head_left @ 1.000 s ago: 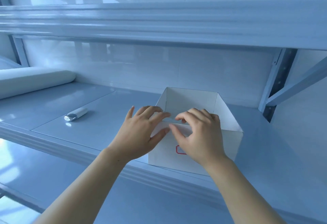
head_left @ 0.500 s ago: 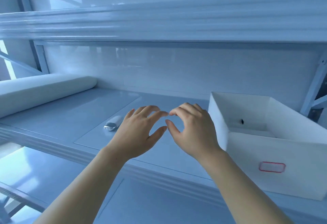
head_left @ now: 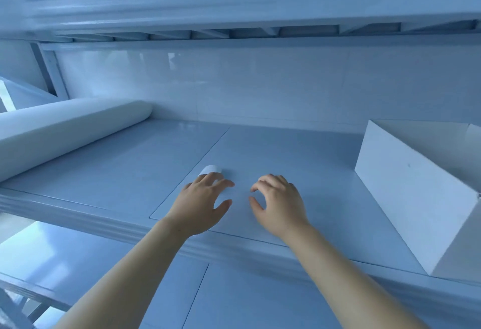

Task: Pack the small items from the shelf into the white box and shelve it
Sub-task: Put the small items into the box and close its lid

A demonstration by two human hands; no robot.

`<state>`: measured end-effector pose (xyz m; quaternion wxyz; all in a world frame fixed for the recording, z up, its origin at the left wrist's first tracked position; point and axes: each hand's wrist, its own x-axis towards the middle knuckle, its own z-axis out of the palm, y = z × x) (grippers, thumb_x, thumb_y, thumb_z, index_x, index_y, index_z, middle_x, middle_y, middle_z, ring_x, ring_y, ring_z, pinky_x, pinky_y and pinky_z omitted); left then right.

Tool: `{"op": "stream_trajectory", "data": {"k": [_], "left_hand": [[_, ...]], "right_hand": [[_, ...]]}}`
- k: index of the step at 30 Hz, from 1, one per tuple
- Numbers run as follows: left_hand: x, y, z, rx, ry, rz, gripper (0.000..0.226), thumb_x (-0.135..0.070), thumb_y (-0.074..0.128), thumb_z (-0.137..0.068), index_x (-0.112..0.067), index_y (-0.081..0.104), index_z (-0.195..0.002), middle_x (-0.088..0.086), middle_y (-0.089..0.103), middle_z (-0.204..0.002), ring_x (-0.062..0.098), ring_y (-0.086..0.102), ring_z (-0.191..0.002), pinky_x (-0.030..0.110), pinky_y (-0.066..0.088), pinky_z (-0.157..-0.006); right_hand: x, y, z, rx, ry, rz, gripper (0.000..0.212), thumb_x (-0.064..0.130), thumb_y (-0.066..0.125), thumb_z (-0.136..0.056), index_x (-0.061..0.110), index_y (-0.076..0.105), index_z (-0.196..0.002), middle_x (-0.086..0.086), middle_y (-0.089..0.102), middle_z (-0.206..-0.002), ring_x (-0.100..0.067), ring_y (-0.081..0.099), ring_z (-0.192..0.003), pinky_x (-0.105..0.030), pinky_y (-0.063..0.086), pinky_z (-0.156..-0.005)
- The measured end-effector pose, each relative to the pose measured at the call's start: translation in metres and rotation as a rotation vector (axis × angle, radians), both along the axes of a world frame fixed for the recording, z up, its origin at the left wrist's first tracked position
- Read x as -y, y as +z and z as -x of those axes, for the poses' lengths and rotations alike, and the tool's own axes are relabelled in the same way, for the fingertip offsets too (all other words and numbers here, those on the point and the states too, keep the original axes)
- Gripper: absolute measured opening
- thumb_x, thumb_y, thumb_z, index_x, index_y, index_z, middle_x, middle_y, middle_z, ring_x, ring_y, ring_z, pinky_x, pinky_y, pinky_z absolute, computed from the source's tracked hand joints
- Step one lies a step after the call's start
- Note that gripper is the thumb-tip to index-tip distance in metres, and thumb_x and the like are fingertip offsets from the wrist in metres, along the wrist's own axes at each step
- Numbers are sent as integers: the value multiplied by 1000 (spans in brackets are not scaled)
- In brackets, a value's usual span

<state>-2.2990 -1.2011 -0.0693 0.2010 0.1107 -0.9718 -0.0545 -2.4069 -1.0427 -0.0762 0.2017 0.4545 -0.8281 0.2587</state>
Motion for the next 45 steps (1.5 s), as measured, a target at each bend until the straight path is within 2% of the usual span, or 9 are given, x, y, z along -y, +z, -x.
{"op": "stream_trajectory", "data": {"k": [6,9,14,19,23,30,38,41,45], "left_hand": [[24,-19,23,-28,55,-109,43,-36,54,-86,-26,49,-128,-2,33,-144,20,23,-135,42,39,-98],[31,-22,32,-9,72,-173,42,-31,53,-87,-25,48,-128,0,32,-145,24,23,-135,45,39,-100],[36,-15,48,-14,117,-192,31,-15,48,-88,-23,63,-114,0,43,-138,25,36,-124,40,46,-89],[16,-7,55,-116,81,-126,27,-12,51,-85,-20,69,-104,2,61,-118,27,58,-100,32,46,-71],[-28,5,61,-195,35,-152,26,-11,53,-79,-23,69,-95,-6,68,-104,23,62,-84,30,49,-63],[-125,53,70,-365,-182,-129,37,-1,56,-75,-25,68,-99,-12,69,-96,18,66,-79,32,52,-61],[-269,130,79,-601,-406,-87,36,2,60,-72,-25,70,-94,-9,70,-94,18,66,-73,34,53,-54],[-313,134,85,-594,-440,-96,35,1,59,-73,-25,70,-94,-9,70,-98,16,66,-75,35,54,-57],[-350,123,98,-500,-408,-110,36,-3,56,-77,-30,69,-98,-15,68,-107,11,64,-82,30,53,-64]], "right_hand": [[10,-17,13,121,-45,-171,35,37,48,-89,22,55,-120,0,43,-139,-18,34,-128,-34,33,-97],[11,-20,16,194,-68,-211,39,40,45,-90,23,52,-125,-2,40,-143,-18,32,-131,-33,29,-102],[9,-19,15,193,-58,-197,39,37,44,-91,20,54,-124,-1,49,-133,-19,40,-124,-32,33,-97],[-7,-18,14,213,-50,-154,35,35,48,-89,21,58,-119,-1,50,-135,-19,41,-125,-31,36,-98],[-39,-8,15,148,-97,-134,35,36,49,-89,19,56,-119,3,54,-125,-19,46,-117,-31,43,-87],[-123,71,10,-108,-161,130,30,33,54,-88,20,58,-115,4,56,-119,-15,48,-110,-33,47,-80],[-267,109,18,-185,-286,164,25,34,59,-85,20,63,-105,4,61,-109,-18,54,-98,-28,46,-74],[-317,99,26,-155,-323,125,28,41,61,-83,20,66,-101,2,64,-106,-21,58,-96,-35,49,-77],[-360,87,41,-127,-327,96,32,48,64,-79,20,69,-94,5,67,-99,-20,61,-89,-30,42,-79]]}}
